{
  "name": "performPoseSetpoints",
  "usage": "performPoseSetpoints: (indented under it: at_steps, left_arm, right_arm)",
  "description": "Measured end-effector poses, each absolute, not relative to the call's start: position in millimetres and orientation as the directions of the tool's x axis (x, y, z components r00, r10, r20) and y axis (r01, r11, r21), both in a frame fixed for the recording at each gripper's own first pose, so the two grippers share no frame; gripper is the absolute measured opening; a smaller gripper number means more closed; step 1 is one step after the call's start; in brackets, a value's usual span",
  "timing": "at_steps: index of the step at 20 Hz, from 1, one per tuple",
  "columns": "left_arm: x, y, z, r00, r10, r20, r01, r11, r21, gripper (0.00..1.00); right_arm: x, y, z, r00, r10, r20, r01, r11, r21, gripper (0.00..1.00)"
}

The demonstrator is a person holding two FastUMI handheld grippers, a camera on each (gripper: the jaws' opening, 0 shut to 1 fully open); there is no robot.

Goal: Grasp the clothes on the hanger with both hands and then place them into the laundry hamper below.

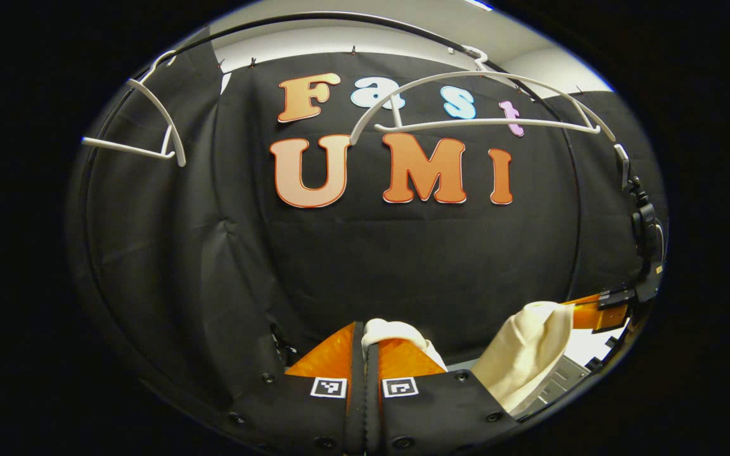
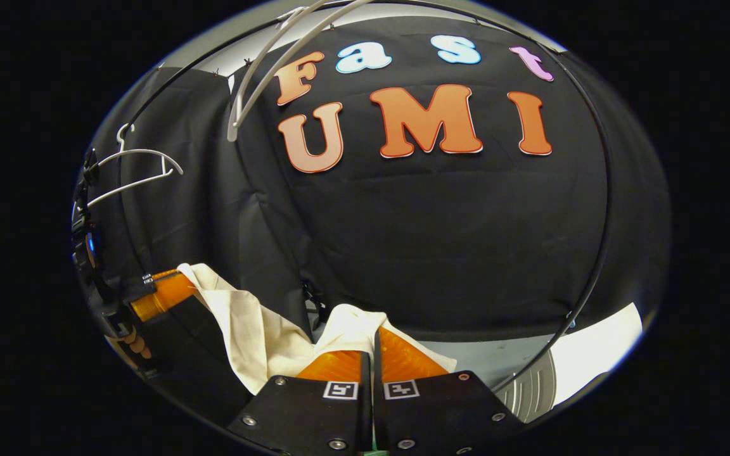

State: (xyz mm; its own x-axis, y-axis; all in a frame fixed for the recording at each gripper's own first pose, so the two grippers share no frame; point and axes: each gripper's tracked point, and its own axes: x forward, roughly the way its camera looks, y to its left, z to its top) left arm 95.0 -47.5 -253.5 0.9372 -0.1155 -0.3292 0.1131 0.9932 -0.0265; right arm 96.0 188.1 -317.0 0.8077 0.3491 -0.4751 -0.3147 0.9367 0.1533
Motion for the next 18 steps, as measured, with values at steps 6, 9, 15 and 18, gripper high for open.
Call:
performPoseSetpoints:
  at_steps: [6, 9, 15, 18]
  left_arm:
    - [78, -63, -269, 0.934, -0.145, -0.327, 0.140, 0.989, -0.041, 0.07]
    - [64, -69, -295, 0.922, -0.156, -0.355, 0.136, 0.987, -0.082, 0.07]
    - [53, -87, -402, 0.851, -0.182, -0.493, 0.109, 0.979, -0.172, 0.07]
    - [39, -93, -458, 0.804, -0.171, -0.570, 0.086, 0.981, -0.173, 0.07]
  right_arm:
    - [81, 257, -334, 0.770, 0.426, -0.475, -0.369, 0.905, 0.213, 0.00]
    - [72, 267, -357, 0.766, 0.430, -0.478, -0.370, 0.903, 0.219, 0.00]
    - [65, 244, -455, 0.721, 0.390, -0.573, -0.299, 0.921, 0.251, 0.01]
    - [57, 221, -513, 0.707, 0.344, -0.618, -0.262, 0.939, 0.223, 0.01]
